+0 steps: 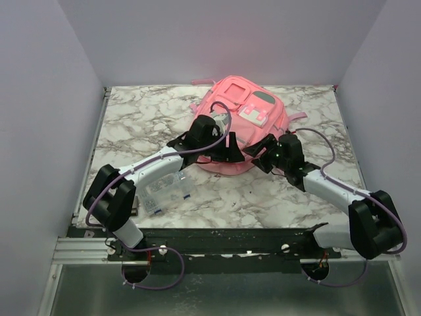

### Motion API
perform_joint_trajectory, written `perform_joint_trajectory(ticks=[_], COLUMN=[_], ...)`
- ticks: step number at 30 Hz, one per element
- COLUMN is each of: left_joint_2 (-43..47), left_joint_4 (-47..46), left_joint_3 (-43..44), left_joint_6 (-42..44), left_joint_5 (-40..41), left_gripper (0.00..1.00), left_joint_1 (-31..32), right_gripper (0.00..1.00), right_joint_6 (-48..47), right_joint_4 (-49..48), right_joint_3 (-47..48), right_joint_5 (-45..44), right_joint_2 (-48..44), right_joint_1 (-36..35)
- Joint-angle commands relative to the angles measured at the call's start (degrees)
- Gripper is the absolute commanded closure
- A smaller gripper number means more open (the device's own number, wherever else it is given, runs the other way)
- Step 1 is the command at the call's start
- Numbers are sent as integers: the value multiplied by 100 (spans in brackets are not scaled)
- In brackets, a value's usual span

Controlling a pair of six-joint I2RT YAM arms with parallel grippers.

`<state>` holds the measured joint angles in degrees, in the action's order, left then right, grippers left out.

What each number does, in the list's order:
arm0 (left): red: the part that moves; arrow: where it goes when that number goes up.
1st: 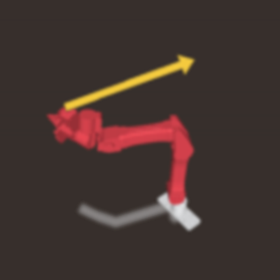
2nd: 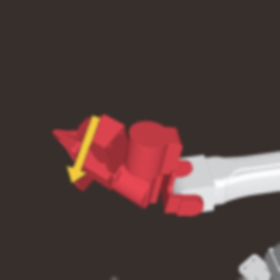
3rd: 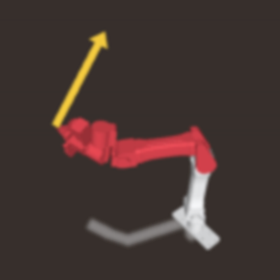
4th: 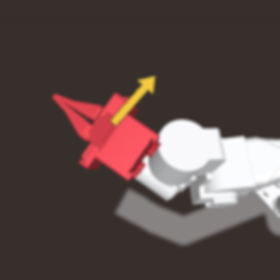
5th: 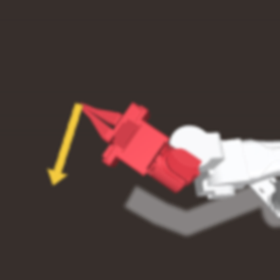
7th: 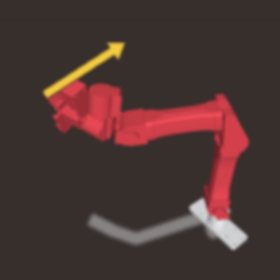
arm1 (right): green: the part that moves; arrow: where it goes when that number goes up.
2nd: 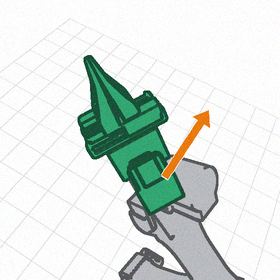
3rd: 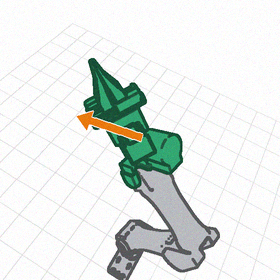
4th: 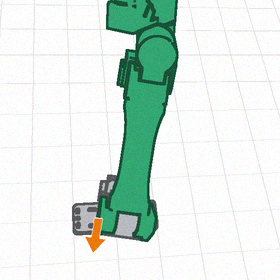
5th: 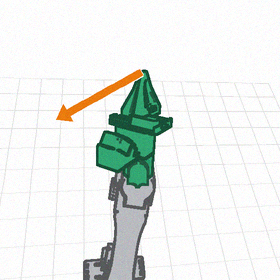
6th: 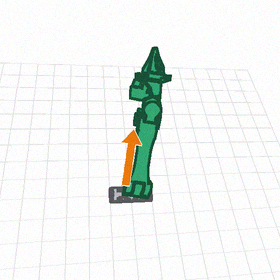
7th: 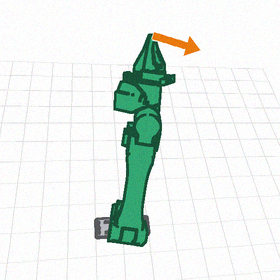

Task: Pack the student bag
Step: Zip the student bag at the center of the board.

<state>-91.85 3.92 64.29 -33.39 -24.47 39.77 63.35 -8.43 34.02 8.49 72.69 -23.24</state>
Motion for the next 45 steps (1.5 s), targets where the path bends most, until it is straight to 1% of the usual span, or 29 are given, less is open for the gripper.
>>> perform_joint_trajectory(ticks=[1,2,3,5,7,10,13,16,18,20,23,27,30,32,34,37,38,40,41,43,44,45], left_joint_2=[392,467,551,711,887,1071,1108,1083,1082,1098,1108,1100,1130,1105,1051,947,904,833,792,677,618,567], left_joint_4=[-164,-181,-203,-288,-347,-347,-365,-359,-517,-533,-551,-559,-626,-682,-729,-872,-931,-1073,-1126,-1157,-1159,-1166], left_joint_3=[-299,-400,-497,-734,-942,-1094,-1171,-1166,-1156,-1130,-1112,-1160,-1297,-1386,-1431,-1486,-1498,-1508,-1488,-1379,-1316,-1271], left_joint_6=[97,81,59,18,25,-58,-221,-348,-389,-360,-335,-394,-395,-407,-494,-624,-670,-759,-794,-810,-822,-856], left_joint_5=[-100,-82,-68,27,232,787,1301,1538,1577,1631,1673,1757,2027,2183,2311,2403,2547,2585,2617,2749,2865,2991], left_gripper=[36,36,36,36,36,36,36,36,36,36,38,42,46,48,52,58,60,61,57,46,43,43], left_joint_1=[13,20,22,62,164,430,694,806,813,818,813,834,910,958,972,989,998,1016,1027,1084,1122,1165], right_gripper=[35,39,42,43,43,43,42,40,40,40,42,45,49,53,68,96,100,100,100,100,100,100], right_joint_6=[1024,1167,1262,1310,1349,1320,1411,1423,1454,1428,1451,1626,1744,1832,2011,2467,2685,2993,3169,3459,3576,3697], right_joint_4=[156,121,155,224,362,614,780,1012,1015,902,420,113,-235,-312,-245,-172,-128,-80,-39,-10,-20,-38], right_joint_3=[413,476,553,731,874,981,839,629,464,356,320,477,657,784,830,708,656,580,578,609,622,650], right_joint_5=[138,207,258,363,344,282,221,139,96,83,209,194,413,525,575,541,514,421,411,471,499,556], right_joint_2=[579,698,834,1043,1162,1146,993,815,716,675,820,1222,1506,1603,1581,1250,1116,891,815,726,734,749], right_joint_1=[-4,6,6,1,2,-4,-2,-2,0,2,-3,0,-3,-1,1,2,-2,3,-4,-3,-5,-4])
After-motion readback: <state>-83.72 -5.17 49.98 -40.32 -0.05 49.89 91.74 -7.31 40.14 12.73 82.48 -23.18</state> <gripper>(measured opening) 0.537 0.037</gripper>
